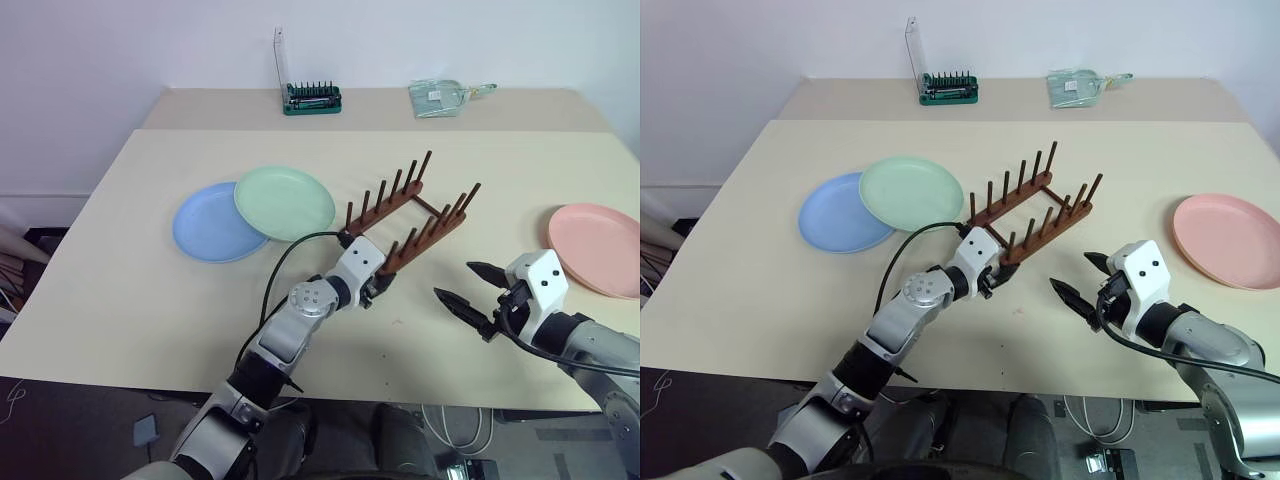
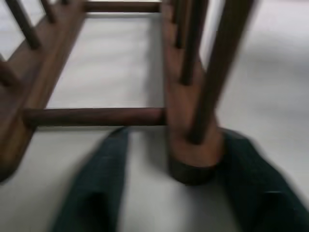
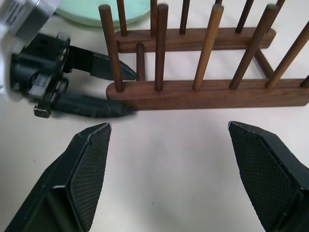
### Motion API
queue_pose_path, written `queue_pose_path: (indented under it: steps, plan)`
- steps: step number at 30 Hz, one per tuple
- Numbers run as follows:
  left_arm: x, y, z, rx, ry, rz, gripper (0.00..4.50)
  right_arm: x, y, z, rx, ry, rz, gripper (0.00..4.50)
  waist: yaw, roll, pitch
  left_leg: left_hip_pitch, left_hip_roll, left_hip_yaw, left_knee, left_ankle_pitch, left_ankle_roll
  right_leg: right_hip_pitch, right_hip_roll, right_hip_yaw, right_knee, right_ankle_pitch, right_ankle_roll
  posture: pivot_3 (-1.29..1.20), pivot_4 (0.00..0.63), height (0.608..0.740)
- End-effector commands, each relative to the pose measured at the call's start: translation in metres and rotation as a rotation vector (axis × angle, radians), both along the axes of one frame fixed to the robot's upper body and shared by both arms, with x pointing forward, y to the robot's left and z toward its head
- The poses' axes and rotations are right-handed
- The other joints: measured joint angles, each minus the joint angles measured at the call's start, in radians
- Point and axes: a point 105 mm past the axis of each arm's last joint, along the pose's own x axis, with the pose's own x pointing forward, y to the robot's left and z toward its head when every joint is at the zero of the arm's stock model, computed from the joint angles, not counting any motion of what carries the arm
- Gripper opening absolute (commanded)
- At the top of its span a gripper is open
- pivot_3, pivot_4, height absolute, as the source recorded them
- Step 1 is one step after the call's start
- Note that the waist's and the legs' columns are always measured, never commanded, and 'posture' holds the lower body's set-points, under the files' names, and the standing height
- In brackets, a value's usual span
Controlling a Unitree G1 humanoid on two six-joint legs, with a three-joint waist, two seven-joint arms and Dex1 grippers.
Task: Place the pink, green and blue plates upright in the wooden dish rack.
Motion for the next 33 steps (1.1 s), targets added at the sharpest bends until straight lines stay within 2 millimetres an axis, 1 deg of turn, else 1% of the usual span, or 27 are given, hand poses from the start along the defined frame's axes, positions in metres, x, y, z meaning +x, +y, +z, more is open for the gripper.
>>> queue_pose_path:
  steps: [1, 5, 9, 12, 15, 18, 20, 22, 24, 27, 28, 31, 32, 33]
  plan:
    - [-0.003, -0.001, -0.010, 0.042, 0.003, -0.056, 0.74, 0.001, -0.001, 0.007, -0.021, -0.027, 0.007, 3.98, 0.000, 0.000, 0.000, 0.000, 0.000, 0.000, 0.000, 0.000, 0.000, 0.000, 0.000, 0.000, 0.000, 0.000, 0.000, 0.00, 0.150, 0.738]
    - [-0.012, -0.007, 0.001, 0.059, -0.104, -0.270, 0.76, -0.003, -0.013, 0.004, -0.044, -0.007, -0.009, 3.98, 0.000, 0.000, 0.000, 0.000, 0.000, 0.000, 0.000, 0.000, 0.000, 0.000, 0.000, 0.000, 0.000, 0.000, 0.000, 0.00, 0.150, 0.738]
    - [-0.013, -0.004, 0.004, 0.099, -0.148, -0.451, 0.76, -0.010, -0.022, 0.001, -0.060, 0.012, -0.014, 3.98, 0.000, 0.000, 0.000, -0.001, 0.000, 0.000, 0.000, 0.000, 0.000, 0.000, 0.000, 0.000, 0.000, 0.000, 0.000, 0.00, 0.150, 0.738]
    - [-0.008, 0.001, 0.007, 0.135, -0.143, -0.570, 0.76, -0.016, -0.024, -0.002, -0.057, 0.029, -0.012, 3.98, -0.001, -0.001, 0.001, 0.000, 0.000, 0.000, 0.000, 0.000, 0.000, 0.000, 0.000, 0.000, 0.000, 0.000, 0.000, 0.00, 0.150, 0.738]
    - [-0.004, 0.003, 0.010, 0.134, -0.130, -0.639, 0.76, -0.020, -0.025, -0.005, -0.059, 0.037, -0.023, 3.98, -0.002, -0.001, 0.001, -0.001, 0.000, 0.000, 0.000, 0.000, 0.000, 0.000, 0.000, 0.000, 0.000, 0.000, 0.000, 0.00, 0.150, 0.738]
    - [0.002, 0.002, 0.010, 0.127, -0.106, -0.652, 0.76, -0.022, -0.028, -0.007, -0.068, 0.034, -0.043, 3.98, -0.002, -0.001, 0.001, -0.001, 0.000, 0.000, 0.000, 0.000, 0.000, 0.000, 0.000, 0.000, -0.001, 0.000, 0.000, 0.00, 0.150, 0.738]
    - [0.007, 0.003, 0.010, 0.127, -0.099, -0.640, 1.78, -0.023, -0.029, -0.008, -0.071, 0.031, -0.055, 3.98, -0.001, -0.002, 0.001, -0.001, 0.000, 0.000, 0.001, 0.000, 0.000, 0.000, 0.000, 0.000, 0.000, 0.000, 0.000, 0.00, 0.150, 0.738]
    - [0.010, 0.005, 0.008, 0.135, -0.089, -0.629, 2.53, -0.025, -0.032, -0.008, -0.074, 0.034, -0.063, 3.98, -0.001, -0.002, 0.001, -0.001, 0.000, 0.000, 0.001, 0.000, 0.000, 0.000, 0.000, 0.000, 0.000, 0.000, 0.000, 0.00, 0.150, 0.738]
    - [0.017, 0.014, 0.006, 0.157, -0.071, -0.573, 3.55, -0.025, -0.038, -0.011, -0.094, 0.053, -0.082, 3.98, -0.002, -0.002, 0.001, -0.001, 0.000, 0.000, 0.002, 0.000, 0.000, 0.000, 0.000, 0.000, 0.000, 0.000, 0.001, 0.00, 0.150, 0.738]
    - [0.017, 0.028, 0.009, 0.153, -0.064, -0.550, 3.60, -0.024, -0.047, -0.015, -0.125, 0.075, -0.108, 3.15, -0.009, -0.002, 0.002, -0.001, 0.000, 0.000, 0.002, 0.000, 0.000, -0.001, 0.001, 0.000, 0.000, 0.000, 0.001, 0.00, 0.150, 0.738]
    - [0.014, 0.031, 0.011, 0.141, -0.049, -0.555, 3.60, -0.025, -0.049, -0.017, -0.129, 0.088, -0.113, 2.72, -0.014, -0.002, 0.001, -0.001, 0.000, 0.000, 0.002, 0.000, 0.000, -0.001, 0.001, 0.000, 0.000, 0.000, 0.001, 0.00, 0.150, 0.738]
    - [-0.008, 0.043, 0.018, 0.094, 0.019, -0.617, 2.75, -0.023, -0.063, -0.030, -0.205, 0.133, -0.149, 1.28, -0.028, -0.002, 0.001, -0.001, 0.000, 0.000, 0.002, 0.000, 0.000, -0.001, 0.001, 0.000, 0.001, 0.000, 0.001, 0.00, 0.150, 0.738]
    - [-0.016, 0.043, 0.019, 0.095, 0.038, -0.637, 2.26, -0.021, -0.066, -0.033, -0.225, 0.142, -0.159, 0.68, -0.028, -0.002, 0.001, -0.001, 0.000, 0.000, 0.002, 0.001, -0.001, -0.001, 0.001, 0.000, 0.001, 0.000, 0.001, 0.00, 0.150, 0.738]
    - [-0.023, 0.041, 0.019, 0.099, 0.060, -0.653, 1.75, -0.019, -0.069, -0.036, -0.238, 0.149, -0.166, 0.22, -0.027, -0.002, 0.001, -0.001, 0.000, 0.000, 0.002, 0.001, -0.001, -0.001, 0.001, 0.000, 0.002, 0.000, 0.000, 0.00, 0.150, 0.738]
